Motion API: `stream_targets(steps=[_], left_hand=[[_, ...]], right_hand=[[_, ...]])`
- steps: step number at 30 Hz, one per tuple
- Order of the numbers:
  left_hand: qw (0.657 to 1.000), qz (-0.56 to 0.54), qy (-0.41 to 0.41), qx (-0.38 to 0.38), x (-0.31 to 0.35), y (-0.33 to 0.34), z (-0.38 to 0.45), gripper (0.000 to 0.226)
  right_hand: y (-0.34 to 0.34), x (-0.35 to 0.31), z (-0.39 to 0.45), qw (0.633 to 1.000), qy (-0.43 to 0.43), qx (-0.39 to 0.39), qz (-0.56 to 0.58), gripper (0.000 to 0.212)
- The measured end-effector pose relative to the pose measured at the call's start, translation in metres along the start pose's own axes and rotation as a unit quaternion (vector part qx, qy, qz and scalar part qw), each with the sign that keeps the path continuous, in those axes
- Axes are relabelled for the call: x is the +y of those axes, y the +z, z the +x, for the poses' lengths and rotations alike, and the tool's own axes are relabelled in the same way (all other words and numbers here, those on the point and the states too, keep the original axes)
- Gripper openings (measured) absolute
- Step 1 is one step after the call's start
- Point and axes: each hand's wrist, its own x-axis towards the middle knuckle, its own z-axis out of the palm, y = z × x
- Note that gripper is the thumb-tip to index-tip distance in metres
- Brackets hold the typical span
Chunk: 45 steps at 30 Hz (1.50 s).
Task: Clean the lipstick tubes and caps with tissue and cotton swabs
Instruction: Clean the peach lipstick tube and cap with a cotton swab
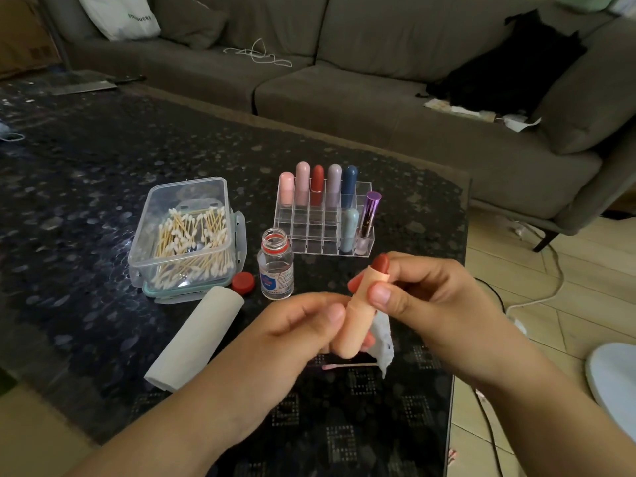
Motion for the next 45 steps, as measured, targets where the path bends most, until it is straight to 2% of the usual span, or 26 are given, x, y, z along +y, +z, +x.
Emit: stream_targets(steps=[3,5,8,10,12,15,18,20,25,28,30,31,32,34,37,41,43,45], left_hand=[[1.000,0.005,0.007,0.007,-0.004,0.002,0.004,0.065],[1.000,0.009,0.008,0.025,-0.005,0.002,0.006,0.057],[1.000,0.002,0.012,-0.007,-0.003,0.002,0.005,0.037],[1.000,-0.015,0.013,-0.023,-0.002,0.004,0.004,0.038],[1.000,-0.019,0.014,-0.006,-0.001,0.006,0.004,0.042],[1.000,0.005,0.022,0.009,-0.002,0.007,0.006,0.051],[0.999,0.009,0.029,0.024,-0.001,0.005,0.007,0.038],[0.999,0.016,0.027,0.009,-0.001,0.004,0.005,0.031],[0.999,0.038,0.023,-0.006,0.001,0.009,0.003,0.035],[0.994,0.091,0.039,0.039,0.004,0.007,0.003,0.034],[0.969,0.197,0.065,0.135,0.003,-0.001,0.005,0.022],[0.944,0.267,0.073,0.177,0.003,-0.006,0.006,0.011],[0.914,0.343,0.078,0.202,0.003,-0.010,0.007,0.012],[0.863,0.458,0.065,0.201,0.002,-0.017,0.007,0.029],[0.822,0.544,0.031,0.167,-0.005,-0.023,0.007,0.048],[0.767,0.624,0.026,0.145,-0.017,-0.022,0.014,0.049],[0.753,0.642,0.024,0.143,-0.021,-0.023,0.019,0.046],[0.747,0.650,0.013,0.142,-0.024,-0.025,0.025,0.039]], right_hand=[[0.004,0.003,-0.001,0.999,0.005,0.022,-0.045,0.028],[0.007,0.002,-0.001,0.998,0.003,0.022,-0.055,0.024],[0.007,-0.004,-0.002,1.000,-0.015,0.015,0.003,0.022],[0.006,-0.006,-0.002,0.999,-0.012,0.017,0.041,0.026],[0.005,-0.006,-0.002,0.999,-0.007,0.020,0.048,0.028],[0.003,-0.005,-0.002,0.999,0.004,0.037,0.011,0.012],[0.002,-0.006,-0.002,0.999,0.013,0.044,0.000,0.007],[0.003,-0.005,-0.003,0.999,0.007,0.042,0.003,0.013],[0.003,-0.007,-0.003,0.999,0.012,0.048,-0.004,0.009],[0.004,-0.009,-0.002,0.996,0.036,0.079,-0.012,0.015],[0.005,-0.009,-0.001,0.991,0.056,0.113,-0.039,0.020],[0.004,-0.008,-0.001,0.987,0.070,0.128,-0.063,0.019],[0.004,-0.005,0.000,0.982,0.087,0.144,-0.088,0.017],[0.003,0.000,0.000,0.970,0.119,0.167,-0.131,0.014],[0.004,0.003,0.001,0.965,0.136,0.165,-0.153,0.017],[0.009,0.002,0.003,0.969,0.127,0.144,-0.156,0.012],[0.011,0.003,0.004,0.970,0.120,0.141,-0.156,0.006],[0.012,0.005,0.004,0.970,0.116,0.139,-0.162,0.016]])
